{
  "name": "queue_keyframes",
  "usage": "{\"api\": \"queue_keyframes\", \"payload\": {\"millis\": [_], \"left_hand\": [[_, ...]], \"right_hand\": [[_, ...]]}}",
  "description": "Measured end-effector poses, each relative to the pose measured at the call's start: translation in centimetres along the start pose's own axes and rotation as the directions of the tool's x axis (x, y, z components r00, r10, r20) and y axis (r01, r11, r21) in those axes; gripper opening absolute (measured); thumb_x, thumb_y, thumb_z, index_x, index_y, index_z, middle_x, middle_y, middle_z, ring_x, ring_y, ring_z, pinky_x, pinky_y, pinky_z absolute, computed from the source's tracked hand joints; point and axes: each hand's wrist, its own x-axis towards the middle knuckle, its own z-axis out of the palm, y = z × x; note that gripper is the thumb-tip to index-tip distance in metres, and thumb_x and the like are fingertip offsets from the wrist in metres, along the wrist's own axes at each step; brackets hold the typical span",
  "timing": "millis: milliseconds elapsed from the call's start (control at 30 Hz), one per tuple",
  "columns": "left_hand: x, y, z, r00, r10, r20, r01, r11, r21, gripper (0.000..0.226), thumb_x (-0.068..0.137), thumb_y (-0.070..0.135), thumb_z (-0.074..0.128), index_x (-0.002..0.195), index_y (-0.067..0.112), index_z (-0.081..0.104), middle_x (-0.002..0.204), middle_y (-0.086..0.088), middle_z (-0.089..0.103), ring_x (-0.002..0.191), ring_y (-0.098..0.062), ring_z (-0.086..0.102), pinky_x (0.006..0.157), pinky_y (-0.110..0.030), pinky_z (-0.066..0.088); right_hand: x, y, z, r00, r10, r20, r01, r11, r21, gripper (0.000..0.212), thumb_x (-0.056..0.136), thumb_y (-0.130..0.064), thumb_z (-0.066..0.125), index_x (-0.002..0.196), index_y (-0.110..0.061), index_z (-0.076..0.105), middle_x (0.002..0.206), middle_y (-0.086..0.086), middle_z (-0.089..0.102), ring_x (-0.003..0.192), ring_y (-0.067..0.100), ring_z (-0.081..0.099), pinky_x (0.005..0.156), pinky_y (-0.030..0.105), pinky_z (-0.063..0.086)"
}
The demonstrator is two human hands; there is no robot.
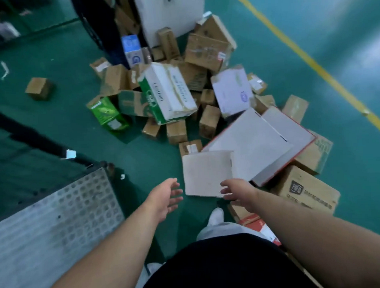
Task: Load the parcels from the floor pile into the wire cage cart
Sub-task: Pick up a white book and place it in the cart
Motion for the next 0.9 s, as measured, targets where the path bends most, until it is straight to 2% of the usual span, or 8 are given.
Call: {"api": "queue_keyframes", "payload": {"millis": [167,233,333,433,567,700,800,900], "left_hand": [[0.2,4.7,7.7,0.997,0.013,0.082,-0.022,0.994,0.108,0.025,0.100,0.038,0.053,0.105,0.017,0.065,0.101,-0.005,0.070,0.090,-0.024,0.066,0.086,-0.039,0.047],[0.8,5.8,9.0,0.995,0.009,0.095,-0.023,0.988,0.155,0.028,0.100,0.039,0.053,0.109,0.015,0.065,0.107,-0.007,0.071,0.093,-0.025,0.067,0.089,-0.040,0.048],[1.9,7.1,10.0,0.996,-0.011,0.092,-0.011,0.973,0.231,0.033,0.101,0.040,0.052,0.115,0.013,0.066,0.115,-0.009,0.071,0.100,-0.027,0.068,0.095,-0.043,0.050],[3.9,8.4,10.4,0.996,-0.048,0.073,0.022,0.948,0.318,0.035,0.100,0.040,0.053,0.119,0.012,0.066,0.117,-0.010,0.071,0.105,-0.029,0.068,0.099,-0.045,0.050],[7.0,11.0,11.3,0.992,-0.078,0.100,0.023,0.886,0.464,0.033,0.100,0.041,0.053,0.114,0.014,0.066,0.112,-0.007,0.070,0.095,-0.025,0.069,0.088,-0.042,0.051],[9.5,15.2,12.7,0.986,-0.063,0.155,-0.050,0.773,0.633,0.030,0.104,0.035,0.051,0.116,0.011,0.065,0.113,-0.008,0.070,0.099,-0.025,0.068,0.084,-0.039,0.050],[11.2,18.7,14.1,0.976,-0.049,0.213,-0.140,0.609,0.780,0.029,0.105,0.032,0.050,0.120,0.011,0.063,0.113,-0.008,0.070,0.102,-0.025,0.067,0.091,-0.041,0.050],[13.3,21.1,15.3,0.969,-0.057,0.242,-0.185,0.483,0.856,0.028,0.104,0.031,0.050,0.120,0.011,0.063,0.115,-0.008,0.069,0.103,-0.026,0.066,0.087,-0.039,0.050]], "right_hand": [[2.7,-2.2,-7.4,0.998,-0.013,-0.067,0.020,0.995,0.102,0.032,0.101,-0.031,0.054,0.125,-0.011,0.061,0.114,0.009,0.068,0.095,0.023,0.065,0.077,0.035,0.050],[3.0,-3.1,-8.9,0.996,-0.012,-0.086,0.024,0.990,0.140,0.030,0.102,-0.030,0.053,0.124,-0.010,0.061,0.113,0.008,0.068,0.095,0.022,0.064,0.084,0.036,0.053],[3.4,-3.6,-10.1,0.995,0.013,-0.103,0.008,0.978,0.207,0.029,0.102,-0.029,0.054,0.123,-0.010,0.061,0.111,0.006,0.068,0.093,0.021,0.065,0.080,0.033,0.051],[4.6,-3.1,-10.0,0.992,0.070,-0.103,-0.038,0.959,0.280,0.029,0.102,-0.030,0.054,0.123,-0.011,0.061,0.115,0.007,0.069,0.101,0.021,0.065,0.091,0.038,0.051],[6.2,-2.4,-9.4,0.981,0.160,-0.114,-0.102,0.910,0.401,0.030,0.102,-0.028,0.054,0.126,-0.010,0.060,0.119,0.008,0.069,0.103,0.022,0.065,0.089,0.038,0.049],[6.6,-2.8,-8.5,0.964,0.214,-0.160,-0.098,0.841,0.532,0.034,0.103,-0.026,0.051,0.131,-0.007,0.056,0.123,0.011,0.066,0.108,0.026,0.063,0.093,0.040,0.047],[6.8,-3.0,-7.8,0.942,0.263,-0.209,-0.054,0.732,0.679,0.031,0.101,-0.024,0.052,0.125,-0.006,0.059,0.117,0.011,0.066,0.094,0.022,0.062,0.089,0.038,0.050],[7.3,-3.5,-6.5,0.933,0.313,-0.177,-0.048,0.596,0.802,0.019,0.101,-0.023,0.048,0.112,-0.009,0.055,0.087,0.006,0.059,0.068,0.016,0.051,0.061,0.027,0.042]]}}
